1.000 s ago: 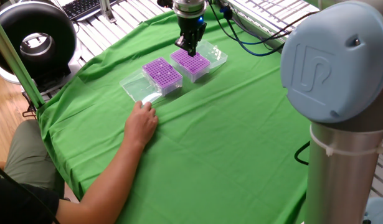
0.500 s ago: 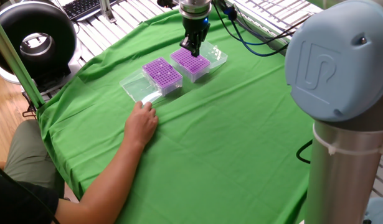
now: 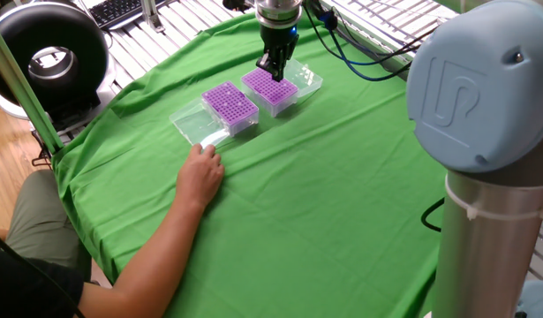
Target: Insert a small pipette tip into the holder for small pipette tips
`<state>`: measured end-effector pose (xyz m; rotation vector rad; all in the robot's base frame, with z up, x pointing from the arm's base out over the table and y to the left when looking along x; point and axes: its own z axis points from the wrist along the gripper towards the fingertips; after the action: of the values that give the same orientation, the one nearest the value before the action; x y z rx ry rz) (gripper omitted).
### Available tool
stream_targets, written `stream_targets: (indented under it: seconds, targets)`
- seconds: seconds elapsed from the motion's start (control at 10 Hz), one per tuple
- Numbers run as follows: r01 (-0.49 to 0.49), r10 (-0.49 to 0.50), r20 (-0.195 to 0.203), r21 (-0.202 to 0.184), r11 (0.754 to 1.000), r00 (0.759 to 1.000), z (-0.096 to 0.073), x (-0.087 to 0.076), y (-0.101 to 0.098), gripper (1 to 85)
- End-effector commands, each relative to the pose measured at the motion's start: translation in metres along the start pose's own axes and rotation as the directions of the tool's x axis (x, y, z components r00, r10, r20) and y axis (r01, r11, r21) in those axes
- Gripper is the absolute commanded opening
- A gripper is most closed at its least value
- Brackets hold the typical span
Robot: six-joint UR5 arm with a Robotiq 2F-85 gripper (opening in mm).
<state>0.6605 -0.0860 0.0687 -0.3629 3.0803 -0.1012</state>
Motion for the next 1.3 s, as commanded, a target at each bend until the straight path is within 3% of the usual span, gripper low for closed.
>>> stream_targets:
  seconds: [0.0,1.2]
  targets:
    - [-0.002,0.002,0.011,-0.01,1.0,1.0,0.0006,-0.0004,0.0,1.0]
    - [0.003,-0.003,0.019,-0.02,1.0,1.0,0.0042,0.0084,-0.0043,1.0]
